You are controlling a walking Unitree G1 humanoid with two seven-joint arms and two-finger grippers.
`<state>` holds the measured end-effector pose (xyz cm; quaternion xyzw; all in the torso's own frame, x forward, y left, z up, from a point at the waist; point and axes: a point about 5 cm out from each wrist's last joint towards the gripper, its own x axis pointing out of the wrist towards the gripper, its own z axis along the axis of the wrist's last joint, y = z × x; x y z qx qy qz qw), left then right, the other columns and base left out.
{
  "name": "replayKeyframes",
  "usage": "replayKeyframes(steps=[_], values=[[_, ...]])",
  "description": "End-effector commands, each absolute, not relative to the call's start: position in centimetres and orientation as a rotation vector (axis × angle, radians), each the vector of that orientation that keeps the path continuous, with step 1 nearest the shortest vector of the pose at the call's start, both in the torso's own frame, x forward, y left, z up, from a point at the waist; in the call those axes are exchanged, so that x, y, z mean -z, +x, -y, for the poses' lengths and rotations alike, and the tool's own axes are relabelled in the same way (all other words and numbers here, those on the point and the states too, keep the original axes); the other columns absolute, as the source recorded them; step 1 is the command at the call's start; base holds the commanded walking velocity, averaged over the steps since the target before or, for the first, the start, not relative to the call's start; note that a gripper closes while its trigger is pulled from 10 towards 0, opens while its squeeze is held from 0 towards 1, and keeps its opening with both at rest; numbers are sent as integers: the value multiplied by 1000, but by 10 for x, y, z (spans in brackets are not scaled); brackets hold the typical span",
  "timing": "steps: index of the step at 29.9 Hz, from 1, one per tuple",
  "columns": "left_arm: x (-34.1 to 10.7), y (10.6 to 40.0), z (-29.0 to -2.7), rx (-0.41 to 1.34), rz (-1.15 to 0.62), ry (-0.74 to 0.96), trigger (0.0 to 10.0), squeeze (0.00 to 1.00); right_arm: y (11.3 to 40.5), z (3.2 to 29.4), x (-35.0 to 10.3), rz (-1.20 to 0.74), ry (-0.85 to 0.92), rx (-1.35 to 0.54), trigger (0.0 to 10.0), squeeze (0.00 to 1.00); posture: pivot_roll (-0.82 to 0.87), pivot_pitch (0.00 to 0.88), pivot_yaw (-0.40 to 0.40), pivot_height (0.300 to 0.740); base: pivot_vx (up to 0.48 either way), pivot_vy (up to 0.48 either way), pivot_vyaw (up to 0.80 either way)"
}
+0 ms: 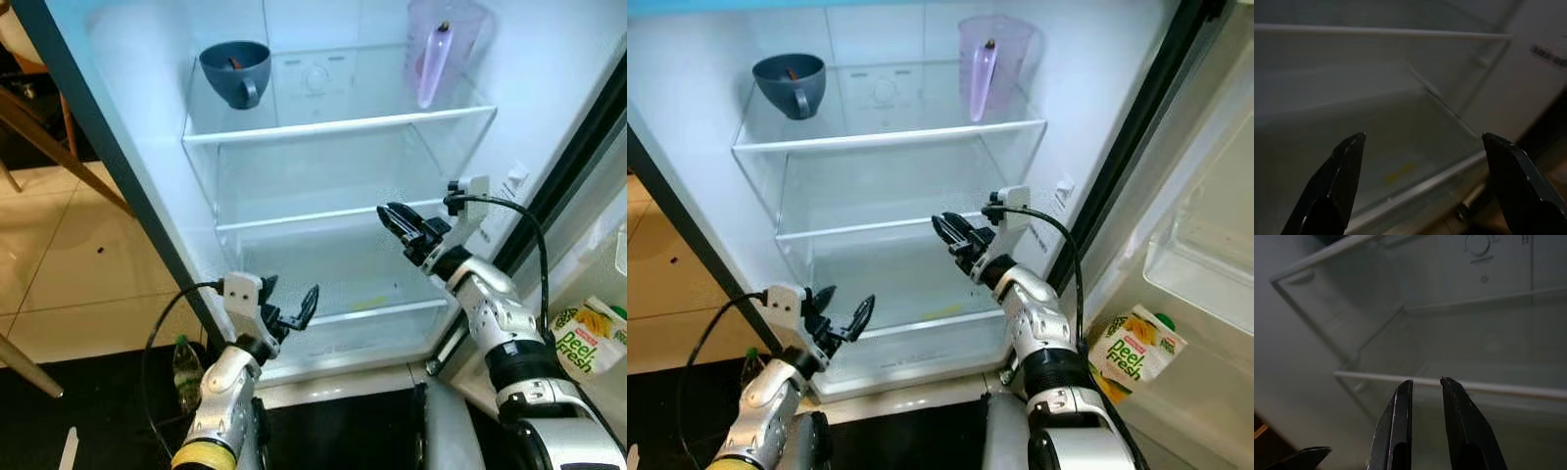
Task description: Restocking fridge
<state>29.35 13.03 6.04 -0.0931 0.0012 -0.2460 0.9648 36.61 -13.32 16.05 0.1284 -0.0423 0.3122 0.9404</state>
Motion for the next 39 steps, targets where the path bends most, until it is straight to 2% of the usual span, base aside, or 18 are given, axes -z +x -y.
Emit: replayKeyframes(steps=[1, 9, 15, 22, 31, 34, 39], values=[[-50, 288, -127, 543, -51, -183, 10000, 0, 363, 131, -148, 34, 267, -648, 10000, 0, 32, 77, 16, 557, 0, 0, 0], [-27, 274, -120, 620, -158, -163, 10000, 0, 354, 127, -122, -46, 250, -662, 10000, 0, 31, 75, 17, 587, 0, 0, 0], [-17, 269, -122, 641, -213, -170, 10000, 0, 347, 128, -105, -114, 213, -658, 10000, 0, 30, 72, 18, 592, 0, 0, 0], [-5, 262, -121, 670, -273, -130, 10000, 0, 336, 139, -80, -200, 217, -659, 10000, 0, 26, 65, 19, 592, 0, 0, 0], [13, 249, -124, 656, -372, -135, 10000, 0, 325, 151, -54, -304, 193, -599, 10000, 0, 24, 62, 19, 622, 0, 0, 0], [25, 239, -127, 643, -451, -131, 10000, 0, 320, 162, -40, -381, 118, -503, 10000, 0, 24, 59, 20, 622, 0, 0, 0], [32, 232, -129, 645, -493, -111, 10000, 0, 316, 166, -35, -402, 125, -492, 10000, 0, 23, 58, 20, 622, 0, 0, 0]])
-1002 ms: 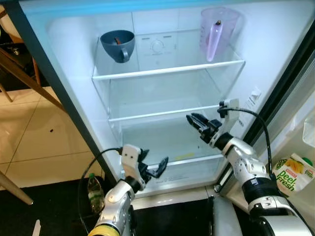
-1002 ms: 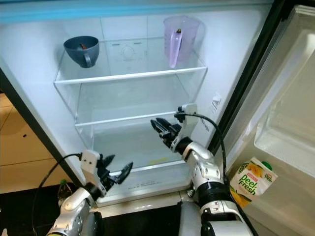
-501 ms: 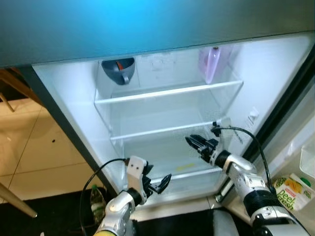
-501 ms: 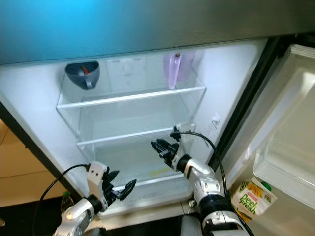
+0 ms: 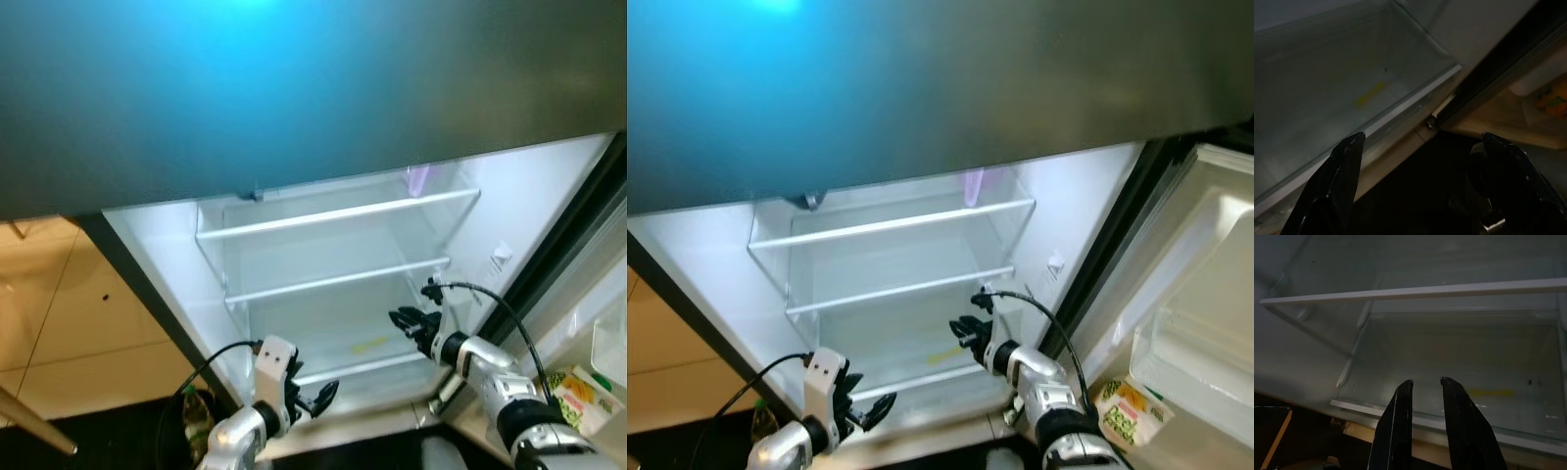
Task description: Restocking fridge
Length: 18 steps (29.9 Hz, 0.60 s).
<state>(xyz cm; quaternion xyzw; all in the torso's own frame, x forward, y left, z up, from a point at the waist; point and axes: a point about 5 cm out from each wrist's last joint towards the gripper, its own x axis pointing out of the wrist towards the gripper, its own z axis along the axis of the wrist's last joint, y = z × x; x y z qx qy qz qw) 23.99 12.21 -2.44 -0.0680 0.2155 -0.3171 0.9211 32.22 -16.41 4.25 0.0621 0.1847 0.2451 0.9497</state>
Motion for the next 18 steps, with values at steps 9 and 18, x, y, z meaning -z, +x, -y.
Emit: replayKeyframes(steps=[9, 18], values=[[39, 225, -126, 668, -537, -72, 10000, 0, 310, 170, -26, -433, 135, -485, 10000, 0, 20, 58, 21, 622, 0, 0, 0], [51, 213, -131, 667, -614, -18, 10000, 0, 308, 177, -22, -443, 137, -444, 10000, 0, 18, 56, 18, 657, 0, 0, 0]])
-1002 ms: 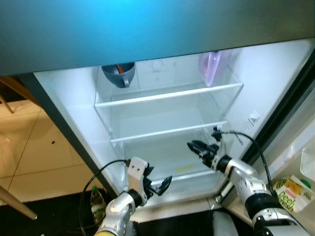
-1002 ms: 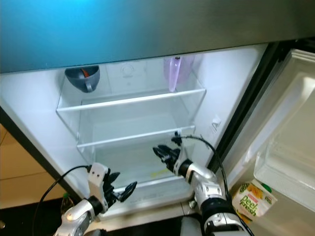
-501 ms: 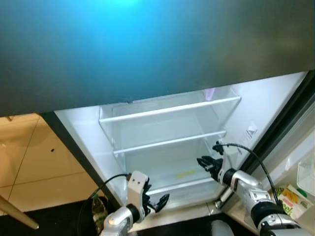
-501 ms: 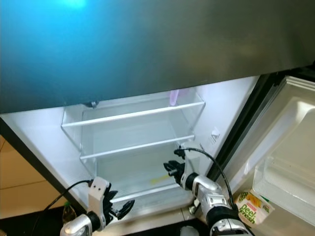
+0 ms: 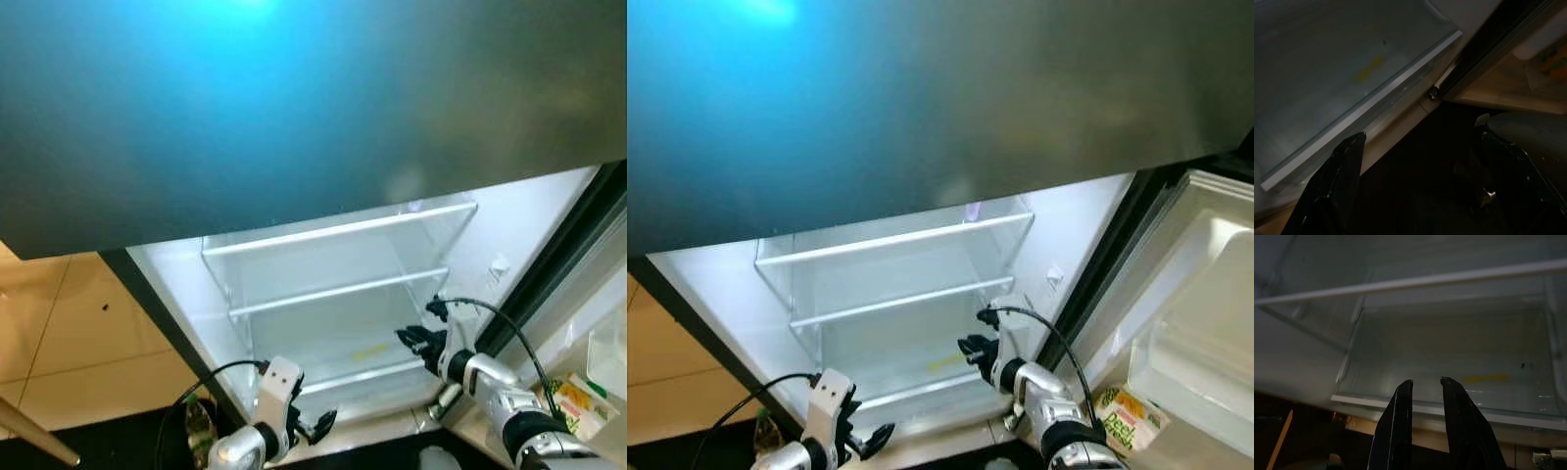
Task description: Restocking fridge
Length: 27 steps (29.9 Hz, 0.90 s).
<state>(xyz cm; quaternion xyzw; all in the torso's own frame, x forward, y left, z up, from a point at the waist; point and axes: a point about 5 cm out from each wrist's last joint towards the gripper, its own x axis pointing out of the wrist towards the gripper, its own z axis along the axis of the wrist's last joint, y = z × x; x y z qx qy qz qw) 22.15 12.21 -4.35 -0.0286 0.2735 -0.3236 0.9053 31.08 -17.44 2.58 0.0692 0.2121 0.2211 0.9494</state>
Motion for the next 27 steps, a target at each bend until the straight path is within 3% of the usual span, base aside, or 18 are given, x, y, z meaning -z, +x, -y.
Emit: replayKeyframes(steps=[1, 12, 18, 27], values=[[53, 210, -133, 669, -635, 8, 10000, 0, 307, 177, -22, -444, 136, -442, 10000, 0, 18, 55, 19, 662, 0, 0, 0], [65, 196, -144, 618, -719, 21, 10000, 0, 303, 177, -16, -466, 129, -437, 10000, 0, 17, 53, 20, 706, 0, 0, 0], [72, 185, -152, 570, -777, 22, 10000, 0, 287, 182, 2, -549, 102, -410, 10000, 0, 20, 53, 29, 740, 0, 0, 0], [84, 165, -166, 468, -883, 14, 10000, 0, 268, 187, 21, -653, 28, -393, 10000, 0, 17, 48, 33, 740, 0, 0, 0]])
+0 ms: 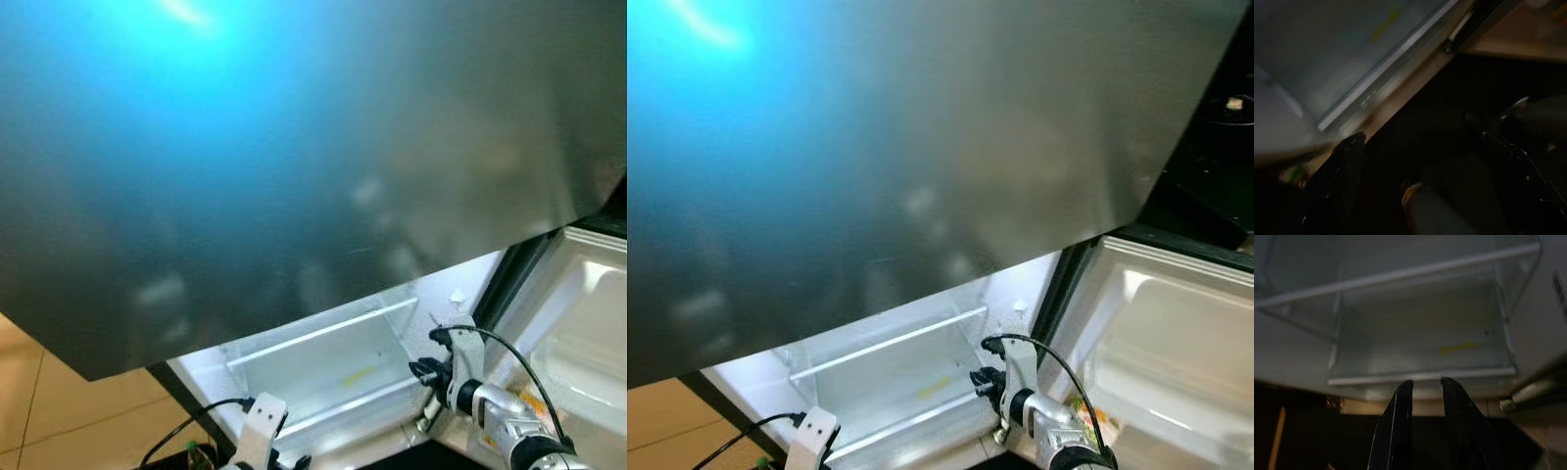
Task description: Restocking fridge
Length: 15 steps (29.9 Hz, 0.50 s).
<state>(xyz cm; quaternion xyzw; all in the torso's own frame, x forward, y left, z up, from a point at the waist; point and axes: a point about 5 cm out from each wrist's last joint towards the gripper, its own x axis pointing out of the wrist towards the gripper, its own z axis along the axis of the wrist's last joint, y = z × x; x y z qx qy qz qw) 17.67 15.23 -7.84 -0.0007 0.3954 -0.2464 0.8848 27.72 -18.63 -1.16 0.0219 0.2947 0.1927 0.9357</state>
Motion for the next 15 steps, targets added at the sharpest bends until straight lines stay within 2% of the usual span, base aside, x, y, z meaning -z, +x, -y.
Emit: replayKeyframes(steps=[1, 8, 12, 15], values=[[84, 165, -166, 468, -883, 14, 10000, 0, 268, 187, 21, -653, 28, -393, 10000, 0, 17, 48, 33, 740, 0, 0, 0], [95, 144, -176, 337, -979, -33, 10000, 0, 236, 195, 49, -846, -133, -312, 10000, 0, 14, 36, 28, 740, 0, 0, 0], [98, 139, -179, 280, -1003, -63, 10000, 0, 229, 199, 55, -887, -136, -259, 10000, 0, 15, 32, 23, 740, 0, 0, 0], [103, 127, -186, 169, -1052, -101, 10000, 0, 210, 206, 67, -963, -117, -154, 10000, 0, 7, 23, 18, 740, 0, 0, 0]])
